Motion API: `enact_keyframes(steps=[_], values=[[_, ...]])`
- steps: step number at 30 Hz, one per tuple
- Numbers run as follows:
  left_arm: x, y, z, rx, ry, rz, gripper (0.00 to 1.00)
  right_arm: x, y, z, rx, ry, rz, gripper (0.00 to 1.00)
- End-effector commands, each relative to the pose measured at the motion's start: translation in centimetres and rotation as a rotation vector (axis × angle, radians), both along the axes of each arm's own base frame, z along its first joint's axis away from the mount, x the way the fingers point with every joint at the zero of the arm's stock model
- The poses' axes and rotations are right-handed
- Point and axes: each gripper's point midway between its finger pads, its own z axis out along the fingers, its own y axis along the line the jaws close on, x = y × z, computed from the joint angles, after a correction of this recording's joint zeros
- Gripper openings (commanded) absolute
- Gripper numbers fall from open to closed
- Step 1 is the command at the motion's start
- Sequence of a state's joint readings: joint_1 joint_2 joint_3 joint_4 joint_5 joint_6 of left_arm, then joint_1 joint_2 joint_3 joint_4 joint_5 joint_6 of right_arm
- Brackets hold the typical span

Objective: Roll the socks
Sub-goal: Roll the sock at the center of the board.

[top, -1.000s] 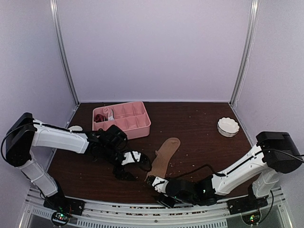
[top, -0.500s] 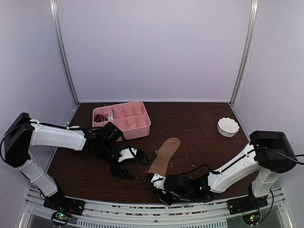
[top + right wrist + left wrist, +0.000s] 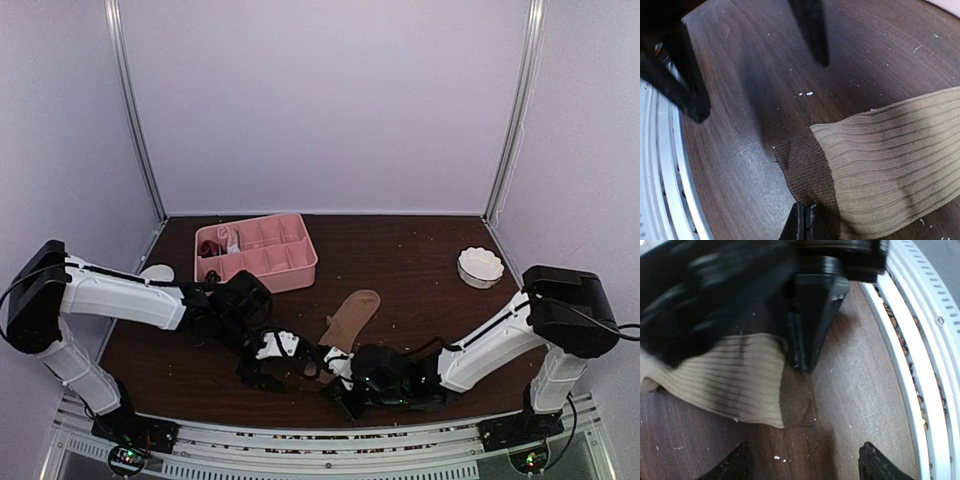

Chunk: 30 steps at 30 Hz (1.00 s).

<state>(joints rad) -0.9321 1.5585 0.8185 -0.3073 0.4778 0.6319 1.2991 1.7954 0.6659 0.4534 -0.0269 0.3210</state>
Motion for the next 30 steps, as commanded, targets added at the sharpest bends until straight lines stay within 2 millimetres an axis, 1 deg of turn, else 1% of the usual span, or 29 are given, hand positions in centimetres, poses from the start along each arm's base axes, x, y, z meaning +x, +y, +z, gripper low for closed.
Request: enact_keyframes(steps=[1,5,8,12,14,17,24,27,30], values=[[0.0,-1.3,-1.2,0.004,-0.121,-0.046,0.72,-0.8,-1.5,-2.8,-0.015,0.271,-0.031,0.0],[-0.1,-2.2,-1.4,0.005,-0.156,-0.072,0.67,-0.2,-1.3,-2.2,0.049,0.357,-0.062,0.0],[0.5,-2.8,-1.8,0.017,-0.181,-0.073,0.62,-0.2,-1.2,-2.3,0.075,0.421,-0.074,0.0],[1.2,-3.3,-3.1,0.052,-0.187,-0.068,0.56,-0.5,-0.8,-2.5,0.108,0.489,-0.078,0.0],[1.6,-3.5,-3.6,0.066,-0.195,-0.067,0.54,-0.6,-0.6,-2.0,0.151,0.518,-0.079,0.0],[1.9,-3.9,-3.8,0.075,-0.198,-0.07,0.52,-0.6,-0.4,-1.1,0.214,0.547,-0.088,0.0],[1.8,-4.1,-4.3,0.102,-0.172,-0.083,0.38,-0.2,-0.6,-1.0,0.24,0.573,-0.122,0.0],[1.1,-3.9,-4.1,0.106,-0.146,-0.099,0.39,0.2,-0.7,-0.7,0.27,0.591,-0.139,0.0],[0.1,-3.5,-3.9,0.104,-0.133,-0.122,0.49,0.6,-0.6,-0.3,0.297,0.603,-0.151,0.0]])
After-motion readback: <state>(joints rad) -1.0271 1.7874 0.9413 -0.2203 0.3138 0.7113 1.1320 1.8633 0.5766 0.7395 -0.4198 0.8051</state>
